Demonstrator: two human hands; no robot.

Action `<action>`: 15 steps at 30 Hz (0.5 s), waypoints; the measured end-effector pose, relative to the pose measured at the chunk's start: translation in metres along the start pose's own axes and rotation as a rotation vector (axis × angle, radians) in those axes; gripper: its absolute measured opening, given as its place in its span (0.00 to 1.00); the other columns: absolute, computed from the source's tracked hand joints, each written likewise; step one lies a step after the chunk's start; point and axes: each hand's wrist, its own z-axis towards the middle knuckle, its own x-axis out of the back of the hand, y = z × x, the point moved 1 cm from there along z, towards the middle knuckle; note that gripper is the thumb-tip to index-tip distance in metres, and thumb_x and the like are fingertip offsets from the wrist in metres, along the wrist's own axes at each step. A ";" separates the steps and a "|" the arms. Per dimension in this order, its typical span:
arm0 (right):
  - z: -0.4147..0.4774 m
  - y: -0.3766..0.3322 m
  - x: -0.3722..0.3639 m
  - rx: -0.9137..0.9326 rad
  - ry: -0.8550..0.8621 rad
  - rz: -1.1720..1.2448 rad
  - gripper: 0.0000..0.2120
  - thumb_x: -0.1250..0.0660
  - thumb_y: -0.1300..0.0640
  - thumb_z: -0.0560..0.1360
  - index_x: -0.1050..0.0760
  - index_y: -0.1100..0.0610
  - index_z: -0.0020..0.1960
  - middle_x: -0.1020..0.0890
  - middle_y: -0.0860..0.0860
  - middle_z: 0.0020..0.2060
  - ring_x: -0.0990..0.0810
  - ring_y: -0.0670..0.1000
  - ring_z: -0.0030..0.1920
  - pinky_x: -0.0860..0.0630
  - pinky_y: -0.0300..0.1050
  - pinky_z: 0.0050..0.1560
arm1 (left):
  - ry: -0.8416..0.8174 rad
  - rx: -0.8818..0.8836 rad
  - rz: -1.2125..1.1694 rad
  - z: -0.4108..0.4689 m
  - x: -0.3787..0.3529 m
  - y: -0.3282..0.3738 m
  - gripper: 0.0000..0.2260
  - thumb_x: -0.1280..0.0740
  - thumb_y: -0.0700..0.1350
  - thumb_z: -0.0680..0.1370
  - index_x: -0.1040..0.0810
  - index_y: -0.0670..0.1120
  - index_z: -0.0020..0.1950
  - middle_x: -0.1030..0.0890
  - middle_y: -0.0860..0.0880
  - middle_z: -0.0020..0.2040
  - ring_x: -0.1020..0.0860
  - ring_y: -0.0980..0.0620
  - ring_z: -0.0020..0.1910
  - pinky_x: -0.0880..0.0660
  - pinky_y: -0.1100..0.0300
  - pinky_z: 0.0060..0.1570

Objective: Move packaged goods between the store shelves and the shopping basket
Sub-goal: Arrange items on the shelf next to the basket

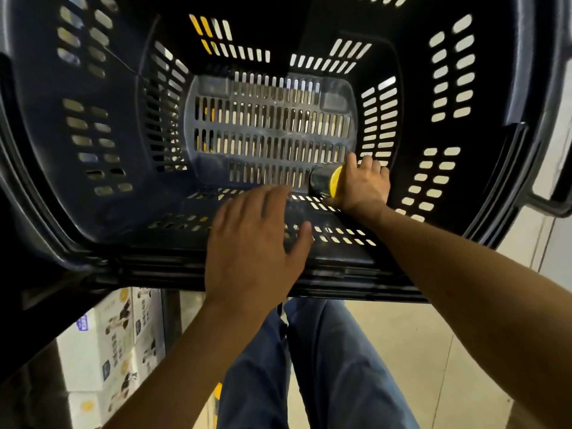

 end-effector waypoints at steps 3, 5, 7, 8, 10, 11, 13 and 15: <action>-0.003 0.001 0.001 0.027 -0.028 -0.010 0.46 0.28 0.36 0.65 0.45 0.57 0.72 0.32 0.61 0.66 0.34 0.61 0.67 0.38 0.55 0.67 | -0.030 0.004 -0.002 0.001 0.001 0.000 0.21 0.42 0.56 0.75 0.25 0.44 0.61 0.20 0.45 0.56 0.21 0.45 0.55 0.27 0.50 0.58; -0.005 0.000 0.004 0.025 -0.049 0.017 0.46 0.29 0.36 0.66 0.45 0.56 0.72 0.32 0.60 0.67 0.34 0.61 0.68 0.38 0.55 0.68 | -0.041 0.009 -0.004 0.001 0.003 0.000 0.21 0.42 0.56 0.75 0.25 0.45 0.61 0.20 0.46 0.56 0.21 0.46 0.54 0.27 0.50 0.56; -0.008 0.000 0.007 0.020 -0.066 0.087 0.43 0.30 0.37 0.68 0.44 0.56 0.72 0.32 0.60 0.67 0.34 0.60 0.68 0.37 0.55 0.67 | -0.054 0.007 -0.006 0.001 0.004 0.000 0.20 0.42 0.56 0.75 0.25 0.45 0.61 0.20 0.47 0.55 0.21 0.47 0.53 0.26 0.52 0.55; -0.012 0.001 0.010 0.015 -0.071 0.133 0.41 0.30 0.38 0.69 0.43 0.56 0.72 0.32 0.59 0.67 0.34 0.60 0.68 0.36 0.55 0.67 | -0.065 0.008 -0.003 0.000 0.005 0.000 0.20 0.42 0.56 0.75 0.25 0.45 0.61 0.20 0.47 0.55 0.21 0.47 0.53 0.26 0.52 0.54; -0.022 0.002 0.018 0.006 -0.072 0.232 0.38 0.32 0.40 0.71 0.42 0.56 0.72 0.32 0.58 0.67 0.33 0.60 0.67 0.35 0.55 0.67 | -0.108 0.016 -0.006 0.001 0.009 0.001 0.20 0.41 0.56 0.76 0.25 0.45 0.62 0.20 0.47 0.56 0.21 0.46 0.54 0.26 0.52 0.55; -0.029 0.004 0.024 0.006 -0.071 0.278 0.37 0.32 0.41 0.72 0.43 0.56 0.73 0.32 0.58 0.67 0.33 0.60 0.67 0.34 0.55 0.67 | -0.148 0.029 -0.022 0.002 0.012 0.003 0.20 0.40 0.55 0.76 0.26 0.46 0.64 0.21 0.47 0.58 0.22 0.46 0.56 0.27 0.52 0.57; -0.046 0.005 0.040 0.021 -0.078 0.355 0.35 0.34 0.42 0.74 0.43 0.56 0.73 0.32 0.58 0.67 0.32 0.59 0.66 0.33 0.55 0.67 | -0.258 0.078 -0.057 0.004 0.021 0.006 0.21 0.39 0.54 0.78 0.30 0.48 0.68 0.24 0.48 0.64 0.27 0.47 0.62 0.32 0.53 0.62; -0.068 0.005 0.060 0.051 -0.064 0.395 0.32 0.36 0.43 0.75 0.41 0.56 0.73 0.31 0.57 0.67 0.31 0.57 0.66 0.32 0.53 0.66 | -0.291 0.087 -0.057 0.003 0.035 0.009 0.21 0.38 0.54 0.79 0.31 0.48 0.70 0.26 0.49 0.65 0.28 0.48 0.64 0.33 0.54 0.63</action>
